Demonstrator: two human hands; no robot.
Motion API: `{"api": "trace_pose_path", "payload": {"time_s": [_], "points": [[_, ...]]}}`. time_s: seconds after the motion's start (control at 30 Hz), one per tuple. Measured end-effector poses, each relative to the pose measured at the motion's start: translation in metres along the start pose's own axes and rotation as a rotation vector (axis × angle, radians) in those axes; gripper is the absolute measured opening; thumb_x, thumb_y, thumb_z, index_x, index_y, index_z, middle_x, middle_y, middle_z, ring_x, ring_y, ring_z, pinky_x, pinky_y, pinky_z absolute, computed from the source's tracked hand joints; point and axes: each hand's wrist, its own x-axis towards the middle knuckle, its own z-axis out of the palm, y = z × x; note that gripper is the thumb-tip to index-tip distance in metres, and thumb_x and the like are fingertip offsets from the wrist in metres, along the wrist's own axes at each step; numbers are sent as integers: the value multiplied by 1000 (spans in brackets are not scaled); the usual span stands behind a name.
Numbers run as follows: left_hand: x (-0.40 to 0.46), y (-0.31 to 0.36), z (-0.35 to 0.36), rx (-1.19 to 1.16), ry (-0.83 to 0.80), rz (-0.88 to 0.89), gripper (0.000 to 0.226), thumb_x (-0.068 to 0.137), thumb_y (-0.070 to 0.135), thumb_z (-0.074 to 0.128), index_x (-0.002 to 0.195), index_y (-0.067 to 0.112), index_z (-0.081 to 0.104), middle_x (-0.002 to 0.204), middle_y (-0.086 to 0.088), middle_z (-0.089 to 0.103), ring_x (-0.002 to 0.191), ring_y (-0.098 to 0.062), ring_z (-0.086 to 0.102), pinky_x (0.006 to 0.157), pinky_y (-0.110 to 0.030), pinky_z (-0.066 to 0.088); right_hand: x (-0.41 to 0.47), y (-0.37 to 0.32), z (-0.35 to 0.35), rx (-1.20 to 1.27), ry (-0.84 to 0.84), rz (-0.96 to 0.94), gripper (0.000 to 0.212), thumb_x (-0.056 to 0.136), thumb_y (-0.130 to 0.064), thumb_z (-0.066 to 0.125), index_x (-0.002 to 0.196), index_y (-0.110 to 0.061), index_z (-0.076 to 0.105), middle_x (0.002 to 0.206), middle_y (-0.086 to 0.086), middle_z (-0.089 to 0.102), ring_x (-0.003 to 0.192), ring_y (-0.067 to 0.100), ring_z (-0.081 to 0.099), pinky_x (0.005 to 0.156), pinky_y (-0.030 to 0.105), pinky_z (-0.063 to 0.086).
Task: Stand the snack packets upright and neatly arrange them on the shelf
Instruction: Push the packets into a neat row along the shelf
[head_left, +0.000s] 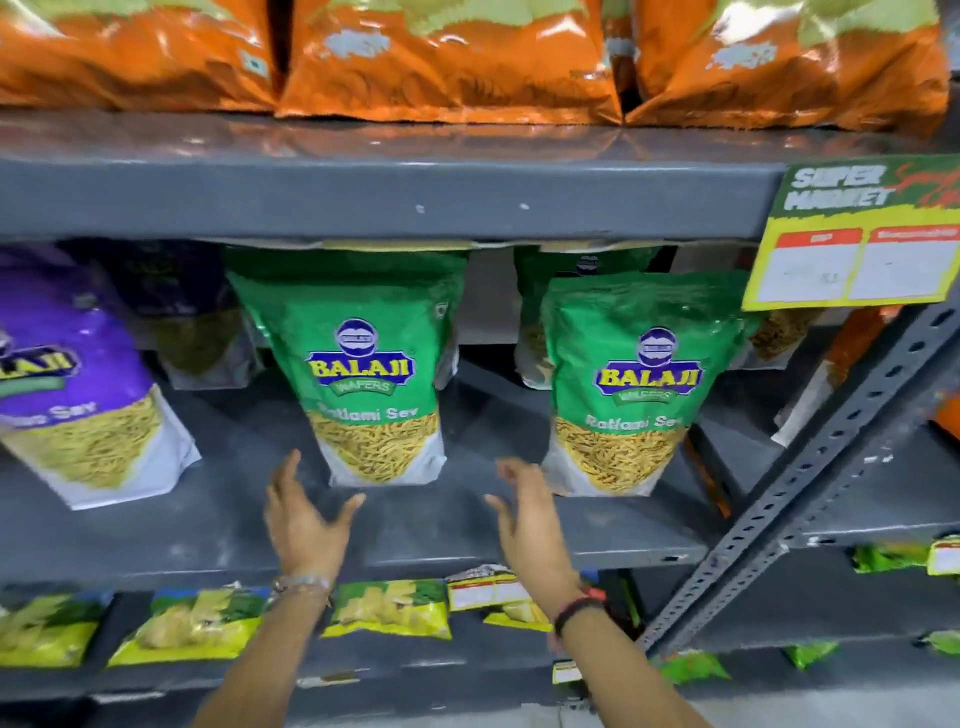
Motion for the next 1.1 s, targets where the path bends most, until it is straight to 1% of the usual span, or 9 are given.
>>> {"api": "trace_pose_path", "payload": {"time_s": [0.1, 0.2, 0.33, 0.4, 0.57, 0.67, 0.77, 0.97, 1.1], "points": [[45, -17, -14, 50, -301, -5, 105, 59, 11, 82, 140, 7, 15, 150, -17, 25, 138, -32, 23, 114, -45, 21, 36, -8, 36, 64, -190, 112, 70, 79, -13, 66, 136, -8, 27, 144, 6, 33, 135, 18, 27, 110, 24, 22], [78, -26, -14, 99, -550, 16, 117, 44, 36, 82, 140, 17, 17, 147, -10, 33, 136, -30, 30, 112, -50, 28, 62, -12, 59, 197, -318, 215, 98, 63, -12, 80, 140, -11, 19, 142, 0, 33, 131, 9, 27, 98, 11, 24], [91, -34, -3, 98, -707, -59, 73, 51, 33, 78, 113, 18, 43, 128, -13, 53, 119, -30, 47, 100, -43, 41, 63, -3, 79, 23, -287, 247, 71, 66, -18, 77, 124, -14, 36, 129, 9, 52, 120, 27, 48, 94, 33, 43], [87, -42, 4, 28, -684, -85, 68, 46, 41, 72, 105, 23, 45, 124, -14, 55, 116, -31, 48, 98, -44, 43, 60, -2, 80, -48, -240, 250, 58, 69, -20, 75, 115, -12, 41, 121, 14, 57, 112, 30, 51, 88, 37, 44], [67, -44, 10, 12, -663, -25, 90, 44, 57, 63, 123, 20, 42, 132, -10, 52, 125, -32, 41, 107, -45, 35, 46, 4, 65, -157, -164, 268, 54, 63, -26, 78, 105, -9, 47, 108, 16, 63, 103, 35, 53, 84, 45, 47], [51, -35, 9, 76, -623, 54, 82, 62, 40, 72, 131, 10, 37, 141, -10, 44, 132, -31, 33, 115, -45, 18, 36, 3, 55, -100, -154, 276, 60, 64, -23, 78, 114, -17, 46, 117, 10, 60, 110, 28, 50, 88, 37, 44], [46, -38, 11, 134, -548, 131, 76, 67, 31, 74, 130, 7, 39, 139, -13, 47, 129, -33, 37, 113, -49, 23, 32, 3, 55, -77, -120, 253, 64, 67, -23, 76, 122, -19, 43, 125, 7, 56, 116, 24, 48, 94, 34, 40], [46, -41, 14, 122, -467, 112, 66, 67, 27, 74, 123, 6, 47, 130, -14, 56, 120, -36, 44, 105, -53, 35, 31, 4, 58, -216, -117, 227, 47, 74, -26, 69, 112, -9, 47, 117, 15, 57, 111, 31, 48, 90, 37, 41], [46, -41, 14, 100, -457, 92, 62, 65, 26, 76, 119, 8, 50, 126, -13, 58, 118, -35, 46, 104, -50, 36, 31, 2, 57, -221, -123, 231, 50, 75, -26, 69, 117, -12, 46, 120, 13, 57, 114, 30, 47, 94, 37, 40]]}}
